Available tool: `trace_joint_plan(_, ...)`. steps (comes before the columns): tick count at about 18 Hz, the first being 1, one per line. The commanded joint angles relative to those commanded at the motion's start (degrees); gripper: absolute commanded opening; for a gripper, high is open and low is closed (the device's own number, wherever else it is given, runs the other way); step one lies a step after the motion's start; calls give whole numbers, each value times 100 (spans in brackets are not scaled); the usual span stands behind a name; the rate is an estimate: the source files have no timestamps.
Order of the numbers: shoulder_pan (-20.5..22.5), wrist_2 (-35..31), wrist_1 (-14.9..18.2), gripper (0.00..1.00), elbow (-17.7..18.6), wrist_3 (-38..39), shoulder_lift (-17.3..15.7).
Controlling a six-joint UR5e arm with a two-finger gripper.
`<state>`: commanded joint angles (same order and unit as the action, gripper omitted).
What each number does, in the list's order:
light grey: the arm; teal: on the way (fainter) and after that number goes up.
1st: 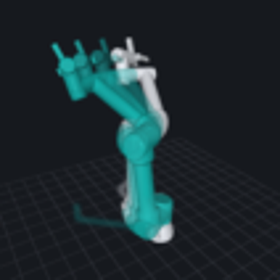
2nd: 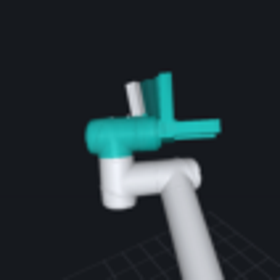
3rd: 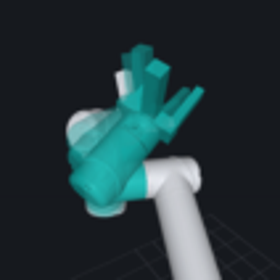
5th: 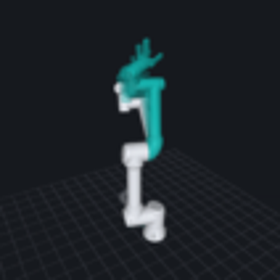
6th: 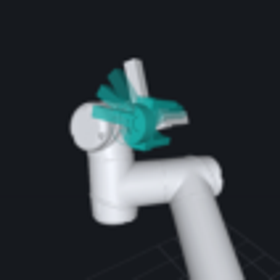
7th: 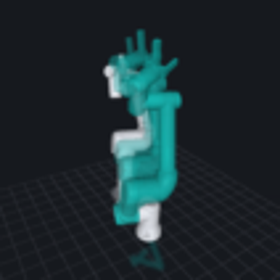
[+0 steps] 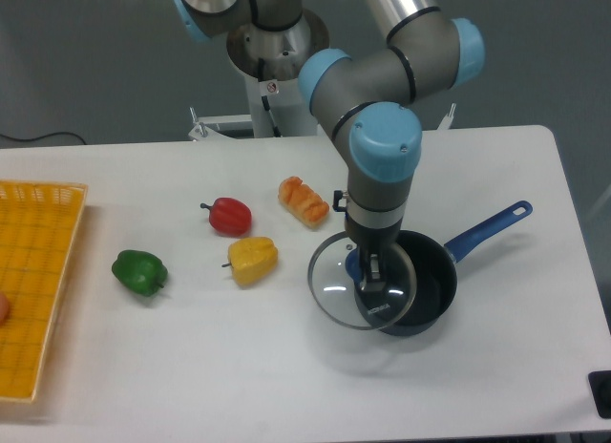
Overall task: Open the lid
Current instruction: 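Lift the glass lid off the saucepan and move it beside the pan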
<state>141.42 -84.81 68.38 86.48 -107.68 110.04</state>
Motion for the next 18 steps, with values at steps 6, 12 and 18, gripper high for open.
trace_joint_plan(6, -203, 0, 9, 59, 0, 387, -44)
trace_joint_plan(12, -361, -9, 9, 59, 62, 624, -88)
trace_joint_plan(18, -475, -44, 53, 59, 79, 678, -88)
